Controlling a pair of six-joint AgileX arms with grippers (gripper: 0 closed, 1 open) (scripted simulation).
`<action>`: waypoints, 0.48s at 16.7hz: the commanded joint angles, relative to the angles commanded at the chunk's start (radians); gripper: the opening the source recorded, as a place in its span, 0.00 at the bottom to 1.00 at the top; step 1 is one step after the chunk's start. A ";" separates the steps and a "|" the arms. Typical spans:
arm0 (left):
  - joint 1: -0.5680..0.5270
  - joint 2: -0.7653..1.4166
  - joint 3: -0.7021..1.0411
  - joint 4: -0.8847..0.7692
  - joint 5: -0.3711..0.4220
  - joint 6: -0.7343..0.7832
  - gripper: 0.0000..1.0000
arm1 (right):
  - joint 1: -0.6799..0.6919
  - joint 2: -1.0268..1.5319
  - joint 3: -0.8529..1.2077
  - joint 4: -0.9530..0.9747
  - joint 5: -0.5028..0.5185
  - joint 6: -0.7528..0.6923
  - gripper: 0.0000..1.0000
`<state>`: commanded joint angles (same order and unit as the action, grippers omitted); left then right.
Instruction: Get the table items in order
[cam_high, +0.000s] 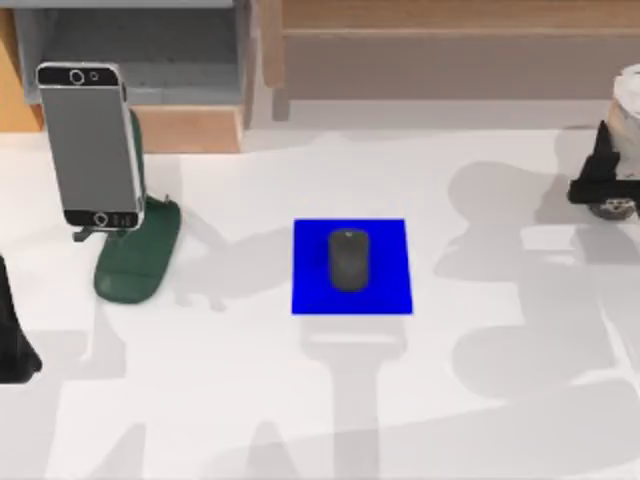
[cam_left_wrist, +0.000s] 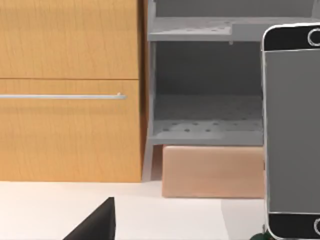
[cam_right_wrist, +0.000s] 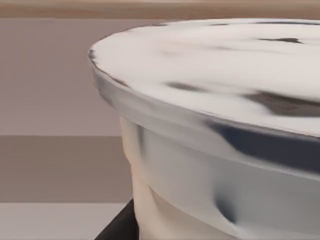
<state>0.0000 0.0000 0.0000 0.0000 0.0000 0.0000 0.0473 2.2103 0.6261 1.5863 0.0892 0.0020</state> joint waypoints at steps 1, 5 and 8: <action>0.000 0.000 0.000 0.000 0.000 0.000 1.00 | 0.000 -0.007 -0.001 -0.006 0.000 0.000 0.00; 0.000 0.000 0.000 0.000 0.000 0.000 1.00 | 0.000 -0.029 -0.004 -0.025 0.000 0.000 0.00; 0.000 0.000 0.000 0.000 0.000 0.000 1.00 | 0.000 -0.025 -0.001 -0.023 -0.001 0.002 0.00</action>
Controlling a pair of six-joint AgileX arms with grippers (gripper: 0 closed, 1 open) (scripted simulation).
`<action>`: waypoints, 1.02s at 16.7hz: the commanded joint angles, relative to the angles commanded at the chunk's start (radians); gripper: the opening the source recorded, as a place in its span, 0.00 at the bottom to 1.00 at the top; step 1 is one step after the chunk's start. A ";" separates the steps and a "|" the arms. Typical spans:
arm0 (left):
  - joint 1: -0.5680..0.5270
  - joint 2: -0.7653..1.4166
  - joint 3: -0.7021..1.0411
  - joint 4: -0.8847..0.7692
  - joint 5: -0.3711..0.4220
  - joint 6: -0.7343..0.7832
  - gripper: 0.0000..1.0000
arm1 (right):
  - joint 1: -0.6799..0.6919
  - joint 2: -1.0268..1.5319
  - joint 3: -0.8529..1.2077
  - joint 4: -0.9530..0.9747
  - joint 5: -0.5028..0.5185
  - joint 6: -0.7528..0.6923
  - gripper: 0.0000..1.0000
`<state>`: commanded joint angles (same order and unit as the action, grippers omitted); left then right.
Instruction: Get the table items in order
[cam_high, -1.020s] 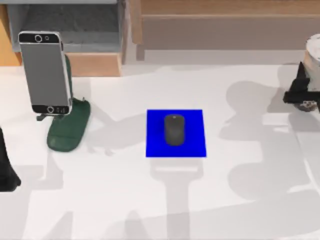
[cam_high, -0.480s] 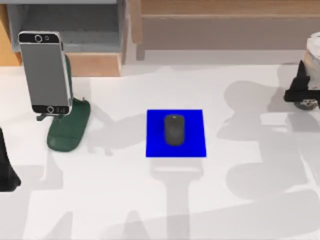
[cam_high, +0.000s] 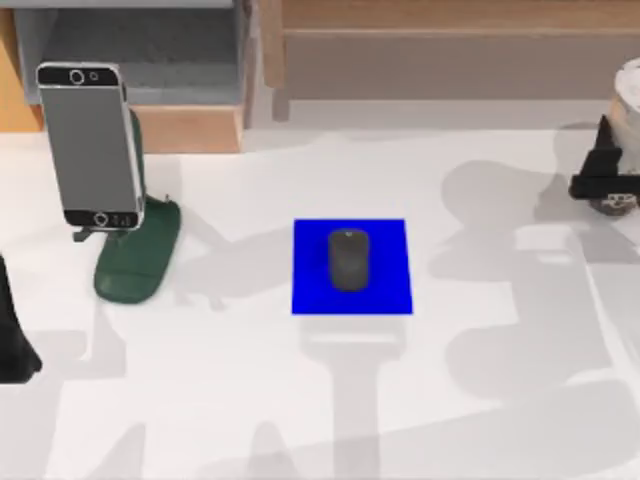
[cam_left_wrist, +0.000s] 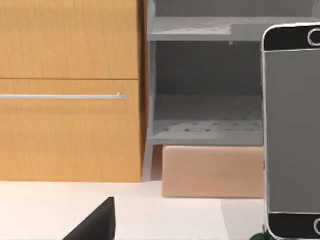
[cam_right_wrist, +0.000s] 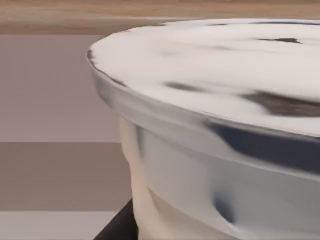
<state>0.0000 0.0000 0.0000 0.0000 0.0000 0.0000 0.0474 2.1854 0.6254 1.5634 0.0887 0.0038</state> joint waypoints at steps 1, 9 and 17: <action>0.000 0.000 0.000 0.000 0.000 0.000 1.00 | 0.010 -0.010 0.009 0.004 -0.003 0.002 0.00; 0.000 0.000 0.000 0.000 0.000 0.000 1.00 | 0.272 -0.181 0.197 -0.150 -0.035 0.034 0.00; 0.000 0.000 0.000 0.000 0.000 0.000 1.00 | 0.354 -0.187 0.564 -0.559 0.101 0.030 0.00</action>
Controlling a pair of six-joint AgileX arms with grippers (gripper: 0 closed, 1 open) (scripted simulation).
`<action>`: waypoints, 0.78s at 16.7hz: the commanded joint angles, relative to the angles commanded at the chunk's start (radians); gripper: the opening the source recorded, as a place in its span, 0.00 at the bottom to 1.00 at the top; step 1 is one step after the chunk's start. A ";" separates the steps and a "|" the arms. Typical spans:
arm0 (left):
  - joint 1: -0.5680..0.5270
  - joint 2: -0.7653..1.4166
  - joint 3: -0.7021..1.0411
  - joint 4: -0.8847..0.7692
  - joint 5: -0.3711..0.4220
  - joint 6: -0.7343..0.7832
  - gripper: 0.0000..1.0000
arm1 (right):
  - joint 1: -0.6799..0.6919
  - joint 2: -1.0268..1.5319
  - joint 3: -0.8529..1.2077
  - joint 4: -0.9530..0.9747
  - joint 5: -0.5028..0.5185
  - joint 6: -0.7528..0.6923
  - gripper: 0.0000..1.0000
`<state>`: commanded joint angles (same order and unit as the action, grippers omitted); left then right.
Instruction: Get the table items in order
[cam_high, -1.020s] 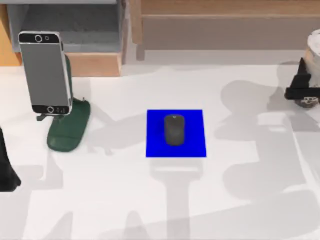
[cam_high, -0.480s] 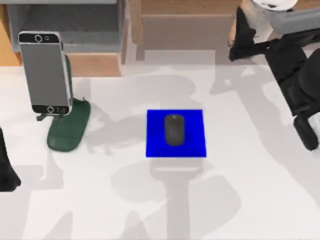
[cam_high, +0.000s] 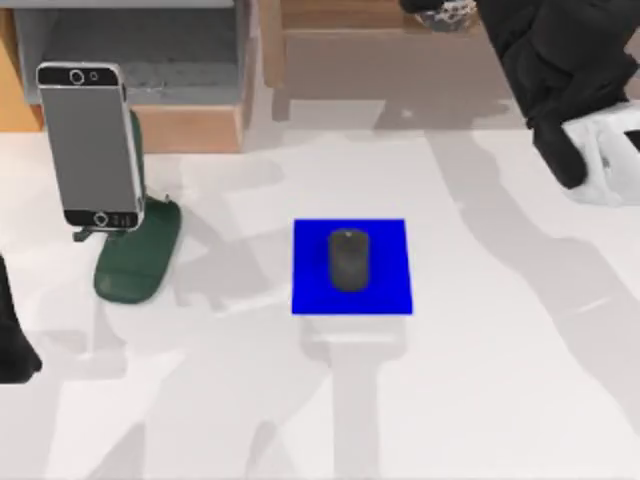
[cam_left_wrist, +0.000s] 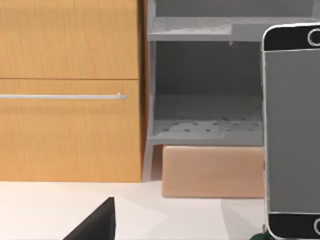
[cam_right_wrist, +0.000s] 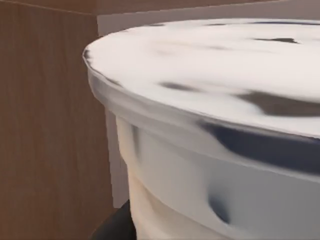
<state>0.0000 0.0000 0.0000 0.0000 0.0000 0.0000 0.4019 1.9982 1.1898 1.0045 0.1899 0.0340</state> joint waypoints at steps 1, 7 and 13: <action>0.000 0.000 0.000 0.000 0.000 0.000 1.00 | -0.002 0.011 0.046 -0.056 0.025 -0.003 0.00; 0.000 0.000 0.000 0.000 0.000 0.000 1.00 | -0.025 0.072 0.260 -0.332 0.174 -0.023 0.00; 0.000 0.000 0.000 0.000 0.000 0.000 1.00 | -0.030 0.097 0.309 -0.411 0.221 -0.029 0.00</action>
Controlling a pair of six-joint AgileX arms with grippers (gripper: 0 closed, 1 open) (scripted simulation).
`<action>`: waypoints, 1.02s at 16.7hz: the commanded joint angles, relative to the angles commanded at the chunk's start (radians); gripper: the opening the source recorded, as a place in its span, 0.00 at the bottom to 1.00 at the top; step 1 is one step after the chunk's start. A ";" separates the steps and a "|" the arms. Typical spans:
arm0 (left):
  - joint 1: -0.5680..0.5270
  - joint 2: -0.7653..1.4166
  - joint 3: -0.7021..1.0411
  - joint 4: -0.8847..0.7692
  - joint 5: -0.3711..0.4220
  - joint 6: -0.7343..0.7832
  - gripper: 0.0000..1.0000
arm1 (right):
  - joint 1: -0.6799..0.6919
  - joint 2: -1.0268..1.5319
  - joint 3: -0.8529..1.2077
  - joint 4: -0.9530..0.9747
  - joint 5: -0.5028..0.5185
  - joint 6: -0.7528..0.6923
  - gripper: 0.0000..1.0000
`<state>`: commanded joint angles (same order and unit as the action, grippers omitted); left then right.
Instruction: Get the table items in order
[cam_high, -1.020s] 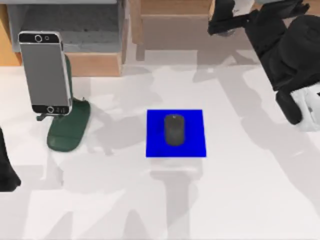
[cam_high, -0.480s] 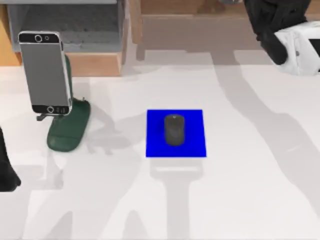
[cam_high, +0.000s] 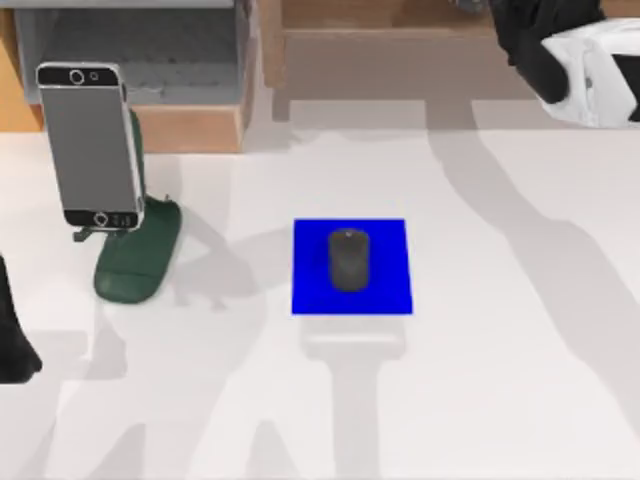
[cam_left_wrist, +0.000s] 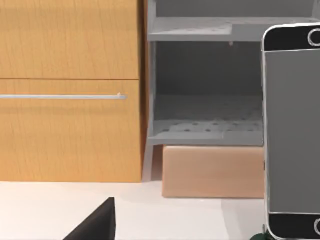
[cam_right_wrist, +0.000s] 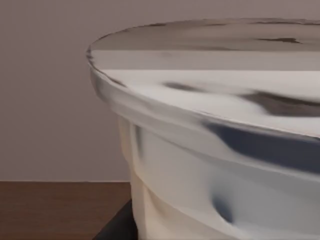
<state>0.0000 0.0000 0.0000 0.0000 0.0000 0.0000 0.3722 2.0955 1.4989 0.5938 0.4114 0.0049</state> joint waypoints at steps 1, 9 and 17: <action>0.000 0.000 0.000 0.000 0.000 0.000 1.00 | 0.000 0.000 0.000 0.000 0.000 0.000 0.00; 0.000 0.000 0.000 0.000 0.000 0.000 1.00 | 0.000 0.000 0.000 0.000 0.000 0.000 0.00; 0.000 0.000 0.000 0.000 0.000 0.000 1.00 | 0.000 0.000 0.000 0.000 0.000 0.000 0.60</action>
<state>0.0000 0.0000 0.0000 0.0000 0.0000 0.0000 0.3722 2.0954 1.4989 0.5938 0.4114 0.0049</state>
